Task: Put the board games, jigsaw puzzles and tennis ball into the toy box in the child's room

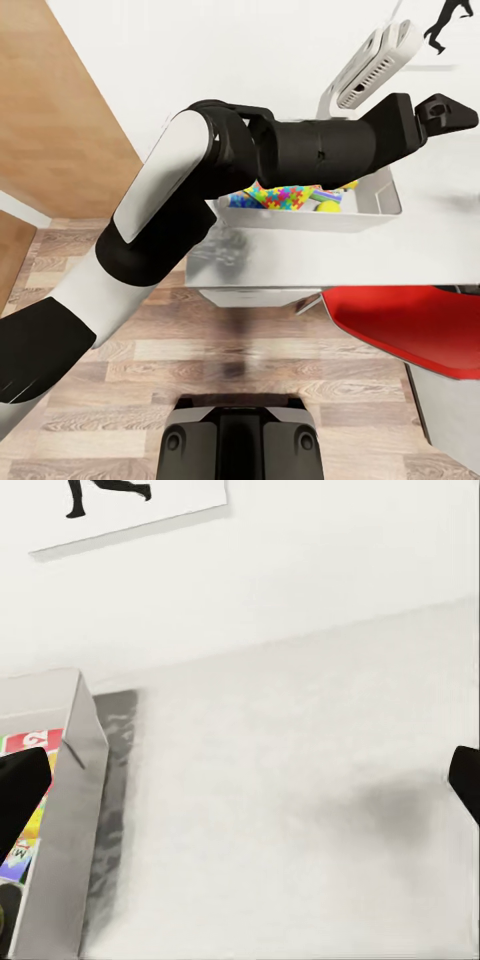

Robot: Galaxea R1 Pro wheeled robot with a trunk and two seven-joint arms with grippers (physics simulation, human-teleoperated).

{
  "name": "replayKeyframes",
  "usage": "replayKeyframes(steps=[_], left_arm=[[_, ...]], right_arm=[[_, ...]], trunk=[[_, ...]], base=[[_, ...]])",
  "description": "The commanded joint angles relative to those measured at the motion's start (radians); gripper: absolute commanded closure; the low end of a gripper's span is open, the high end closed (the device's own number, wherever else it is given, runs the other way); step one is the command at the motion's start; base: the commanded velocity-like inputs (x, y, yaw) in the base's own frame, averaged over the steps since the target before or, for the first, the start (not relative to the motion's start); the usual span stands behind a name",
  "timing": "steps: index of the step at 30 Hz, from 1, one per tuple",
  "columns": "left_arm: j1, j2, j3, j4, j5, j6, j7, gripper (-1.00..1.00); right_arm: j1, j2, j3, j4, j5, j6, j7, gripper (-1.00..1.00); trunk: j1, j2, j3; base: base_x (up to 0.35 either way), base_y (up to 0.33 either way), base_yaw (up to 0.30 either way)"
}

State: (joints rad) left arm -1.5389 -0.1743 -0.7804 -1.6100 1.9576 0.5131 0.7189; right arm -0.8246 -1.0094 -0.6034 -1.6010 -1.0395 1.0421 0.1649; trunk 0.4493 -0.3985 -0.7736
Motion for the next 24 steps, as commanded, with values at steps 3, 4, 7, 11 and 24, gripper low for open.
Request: replayKeyframes(steps=[3, 4, 7, 11, 24], left_arm=[[0.012, 0.000, -0.014, 0.000, 0.009, -0.004, -0.018, -1.00], [0.012, 0.000, -0.014, 0.000, 0.009, -0.004, -0.018, -1.00], [0.027, 0.000, -0.021, 0.000, 0.010, -0.011, -0.031, -1.00], [0.041, 0.000, -0.021, 0.001, 0.010, -0.019, -0.022, -1.00], [0.052, 0.004, 0.031, 0.002, 0.009, -0.015, 0.162, -1.00]], right_arm=[[-0.001, -0.005, -0.001, -0.001, 0.011, 0.005, 0.012, -1.00], [-0.001, -0.005, -0.001, -0.001, 0.011, 0.005, 0.012, -1.00], [0.001, -0.012, -0.002, -0.001, 0.011, 0.005, 0.012, -1.00], [0.002, -0.038, 0.002, 0.000, 0.011, 0.005, 0.013, -1.00], [0.004, -0.097, 0.006, 0.084, 0.014, 0.005, 0.012, -1.00]], trunk=[[0.001, -0.002, 0.003], [0.001, -0.002, 0.004], [0.001, -0.002, 0.009], [0.001, -0.002, 0.014], [0.001, -0.002, 0.033]], base=[[0.000, 0.000, -0.155], [0.000, 0.000, -0.156], [0.000, 0.000, -0.156], [0.000, 0.000, -0.156], [0.000, 0.000, -0.156]])
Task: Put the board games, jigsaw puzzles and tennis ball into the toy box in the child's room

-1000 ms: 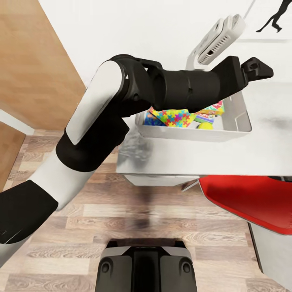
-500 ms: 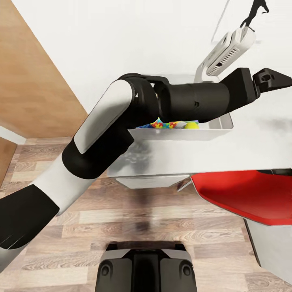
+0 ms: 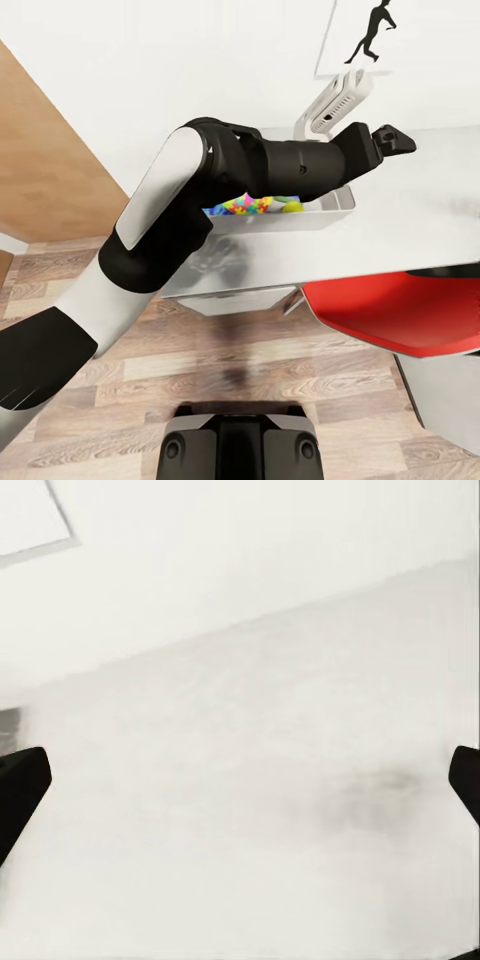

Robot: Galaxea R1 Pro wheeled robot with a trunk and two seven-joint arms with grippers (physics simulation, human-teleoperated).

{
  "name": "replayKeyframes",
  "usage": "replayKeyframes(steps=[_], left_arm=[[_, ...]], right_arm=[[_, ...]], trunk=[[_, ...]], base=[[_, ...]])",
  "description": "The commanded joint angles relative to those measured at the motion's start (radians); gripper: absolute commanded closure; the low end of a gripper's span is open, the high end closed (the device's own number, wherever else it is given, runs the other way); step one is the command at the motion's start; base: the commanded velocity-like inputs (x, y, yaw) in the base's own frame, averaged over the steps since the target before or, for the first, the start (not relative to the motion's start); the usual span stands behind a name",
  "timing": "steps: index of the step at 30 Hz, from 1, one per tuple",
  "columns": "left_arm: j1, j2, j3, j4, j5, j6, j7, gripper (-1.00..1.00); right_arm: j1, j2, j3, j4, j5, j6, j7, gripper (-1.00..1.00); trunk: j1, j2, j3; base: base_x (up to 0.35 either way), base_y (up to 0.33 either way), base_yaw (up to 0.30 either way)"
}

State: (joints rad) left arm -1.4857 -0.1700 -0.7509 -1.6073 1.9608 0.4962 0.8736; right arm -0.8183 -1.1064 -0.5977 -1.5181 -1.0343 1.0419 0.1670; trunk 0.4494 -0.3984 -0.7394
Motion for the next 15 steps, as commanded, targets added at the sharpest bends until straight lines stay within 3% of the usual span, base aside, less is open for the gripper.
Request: replayKeyframes(steps=[1, 5, 15], left_arm=[[-0.001, 0.000, 0.001, -0.001, 0.006, 0.001, 0.008, -1.00], [-0.001, 0.000, 0.013, -0.001, 0.006, 0.004, 0.045, -1.00], [0.003, 0.000, 0.018, -0.002, 0.007, 0.007, 0.064, -1.00]], right_arm=[[-0.003, 0.000, 0.001, 0.001, 0.009, 0.005, 0.010, -1.00], [-0.003, -0.025, 0.001, 0.068, 0.018, 0.005, 0.012, -1.00], [-0.002, -0.050, 0.004, 0.166, 0.044, 0.005, 0.016, -1.00]], trunk=[[0.001, -0.002, 0.000], [0.001, -0.002, 0.006], [0.001, -0.002, 0.020]], base=[[0.000, 0.000, -0.157], [0.000, 0.000, -0.157], [0.000, 0.000, -0.159]])
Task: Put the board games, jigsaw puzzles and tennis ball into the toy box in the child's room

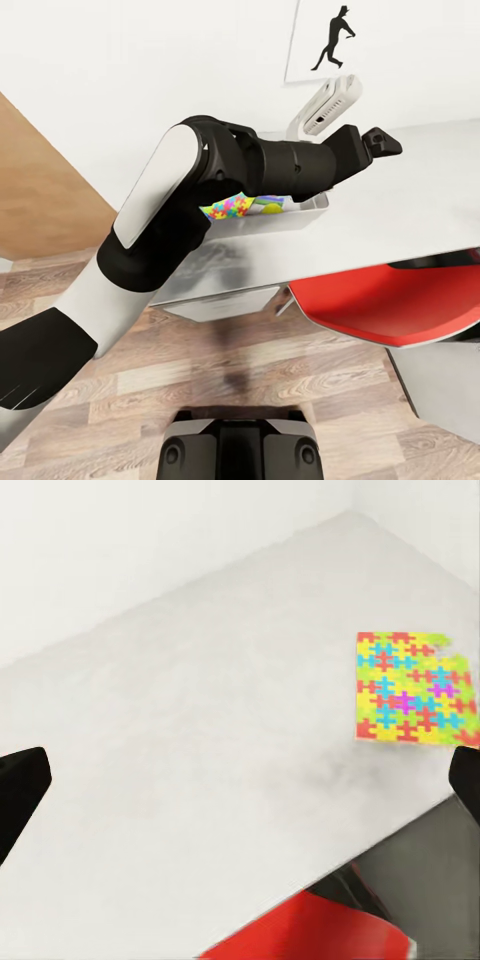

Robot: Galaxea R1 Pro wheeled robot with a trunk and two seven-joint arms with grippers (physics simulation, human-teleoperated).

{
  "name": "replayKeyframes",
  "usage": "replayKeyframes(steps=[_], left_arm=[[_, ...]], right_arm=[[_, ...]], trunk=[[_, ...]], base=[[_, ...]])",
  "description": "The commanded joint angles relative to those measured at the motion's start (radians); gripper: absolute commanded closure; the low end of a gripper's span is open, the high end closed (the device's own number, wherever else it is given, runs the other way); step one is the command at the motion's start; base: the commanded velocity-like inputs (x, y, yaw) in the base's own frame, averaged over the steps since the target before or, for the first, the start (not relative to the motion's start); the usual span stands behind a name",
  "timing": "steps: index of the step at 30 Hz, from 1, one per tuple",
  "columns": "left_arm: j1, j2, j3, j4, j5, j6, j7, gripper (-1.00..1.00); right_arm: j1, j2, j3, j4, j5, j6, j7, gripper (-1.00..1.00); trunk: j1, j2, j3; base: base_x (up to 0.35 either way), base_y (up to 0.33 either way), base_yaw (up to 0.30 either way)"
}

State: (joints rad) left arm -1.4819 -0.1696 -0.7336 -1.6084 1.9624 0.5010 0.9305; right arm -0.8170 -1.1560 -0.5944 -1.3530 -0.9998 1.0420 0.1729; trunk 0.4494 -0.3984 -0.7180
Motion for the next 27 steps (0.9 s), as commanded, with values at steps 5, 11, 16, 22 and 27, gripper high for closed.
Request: replayKeyframes(steps=[5, 11, 16, 22, 27], left_arm=[[-0.005, -0.001, 0.003, -0.001, 0.005, 0.003, -0.018, -1.00], [-0.032, -0.002, 0.006, -0.001, 0.006, 0.003, -0.063, -1.00], [-0.048, -0.004, 0.007, -0.001, 0.006, 0.004, -0.075, -1.00], [-0.053, -0.005, 0.003, -0.001, 0.006, 0.003, -0.086, -1.00], [-0.040, -0.005, -0.034, -0.001, 0.005, 0.002, -0.100, -1.00]], right_arm=[[-0.003, -0.004, 0.002, 0.018, 0.015, 0.005, 0.012, -1.00], [-0.003, -0.007, 0.005, 0.028, 0.019, 0.005, 0.012, -1.00], [-0.003, -0.007, 0.006, 0.029, 0.020, 0.005, 0.013, -1.00], [-0.003, 0.000, 0.017, 0.029, 0.021, 0.005, 0.013, -1.00], [0.004, 0.023, 0.044, 0.027, 0.022, 0.005, 0.013, -1.00]], trunk=[[0.001, -0.002, 0.006], [0.001, -0.002, 0.014], [0.001, -0.002, 0.022], [0.001, -0.002, 0.030], [0.001, -0.002, 0.037]], base=[[0.000, 0.000, -0.161], [0.000, 0.000, -0.162], [0.000, 0.000, -0.162], [0.000, 0.000, -0.162], [0.000, 0.000, -0.162]])
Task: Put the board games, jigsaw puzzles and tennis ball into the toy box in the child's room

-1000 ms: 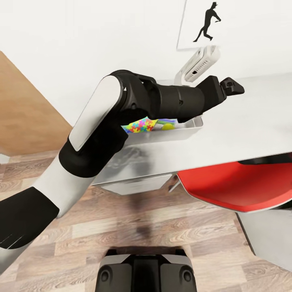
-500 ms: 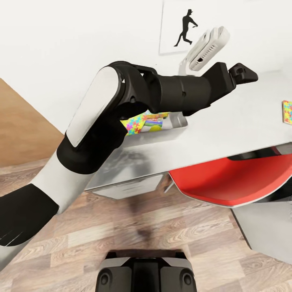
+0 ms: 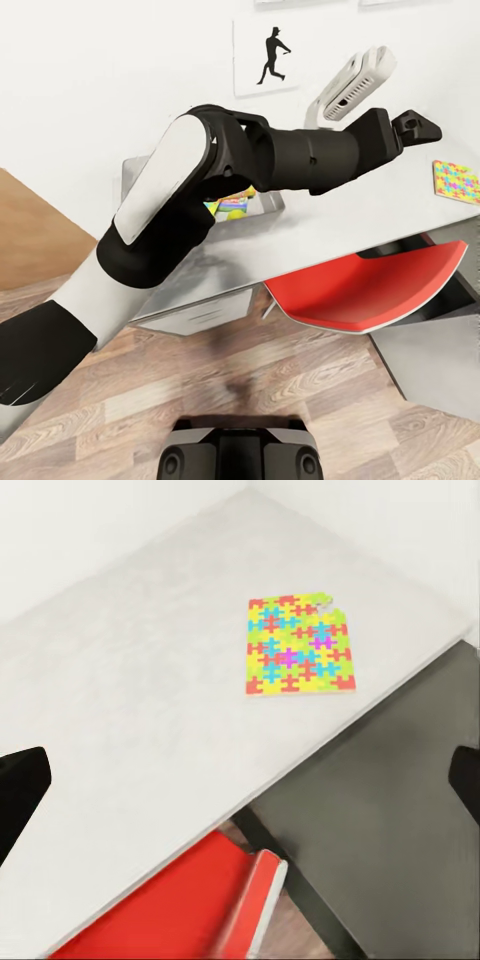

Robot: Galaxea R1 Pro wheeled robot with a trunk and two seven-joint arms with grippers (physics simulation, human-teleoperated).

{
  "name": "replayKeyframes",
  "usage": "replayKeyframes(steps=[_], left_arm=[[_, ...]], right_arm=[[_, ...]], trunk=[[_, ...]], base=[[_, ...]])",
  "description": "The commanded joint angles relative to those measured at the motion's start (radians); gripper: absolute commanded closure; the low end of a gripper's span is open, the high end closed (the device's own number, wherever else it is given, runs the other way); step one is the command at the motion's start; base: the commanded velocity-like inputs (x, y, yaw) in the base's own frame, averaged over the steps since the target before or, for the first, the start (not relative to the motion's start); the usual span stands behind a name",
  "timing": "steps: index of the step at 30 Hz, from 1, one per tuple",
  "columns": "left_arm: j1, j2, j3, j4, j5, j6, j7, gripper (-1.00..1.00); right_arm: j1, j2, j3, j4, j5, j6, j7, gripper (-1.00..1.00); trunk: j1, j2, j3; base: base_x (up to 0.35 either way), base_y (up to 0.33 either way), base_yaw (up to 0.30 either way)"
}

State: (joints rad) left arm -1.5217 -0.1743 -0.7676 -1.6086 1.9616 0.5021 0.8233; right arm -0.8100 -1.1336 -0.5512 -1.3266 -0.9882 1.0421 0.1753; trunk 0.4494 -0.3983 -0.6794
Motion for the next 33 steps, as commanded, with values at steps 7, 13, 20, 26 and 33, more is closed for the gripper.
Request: replayKeyframes(steps=[7, 13, 20, 26, 33], left_arm=[[0.017, 0.000, -0.057, -0.001, 0.004, 0.000, -0.003, -1.00], [0.036, 0.000, -0.124, -0.001, 0.000, -0.007, -0.045, -1.00], [0.043, 0.000, -0.147, -0.001, -0.003, -0.014, -0.103, -1.00], [0.048, 0.000, -0.161, -0.001, -0.004, -0.024, -0.137, -1.00], [0.056, 0.000, -0.171, -0.001, -0.003, -0.053, -0.153, -1.00]], right_arm=[[0.001, 0.023, 0.018, -0.003, 0.012, 0.005, 0.009, -1.00], [0.014, 0.052, 0.026, 0.000, 0.016, 0.005, 0.009, -1.00], [0.061, 0.087, 0.027, -0.002, 0.034, 0.005, 0.009, -1.00], [0.136, 0.116, 0.017, -0.005, 0.048, 0.005, 0.010, -1.00], [0.206, 0.159, -0.032, -0.014, 0.052, 0.005, 0.011, -1.00]], trunk=[[0.001, -0.002, 0.009], [0.001, -0.002, 0.017], [0.001, -0.002, 0.027], [0.001, -0.002, 0.036], [0.001, -0.002, 0.046]], base=[[0.000, 0.000, -0.162], [0.000, 0.000, -0.162], [0.000, 0.000, -0.162], [0.000, 0.000, -0.163], [0.000, 0.000, -0.164]])
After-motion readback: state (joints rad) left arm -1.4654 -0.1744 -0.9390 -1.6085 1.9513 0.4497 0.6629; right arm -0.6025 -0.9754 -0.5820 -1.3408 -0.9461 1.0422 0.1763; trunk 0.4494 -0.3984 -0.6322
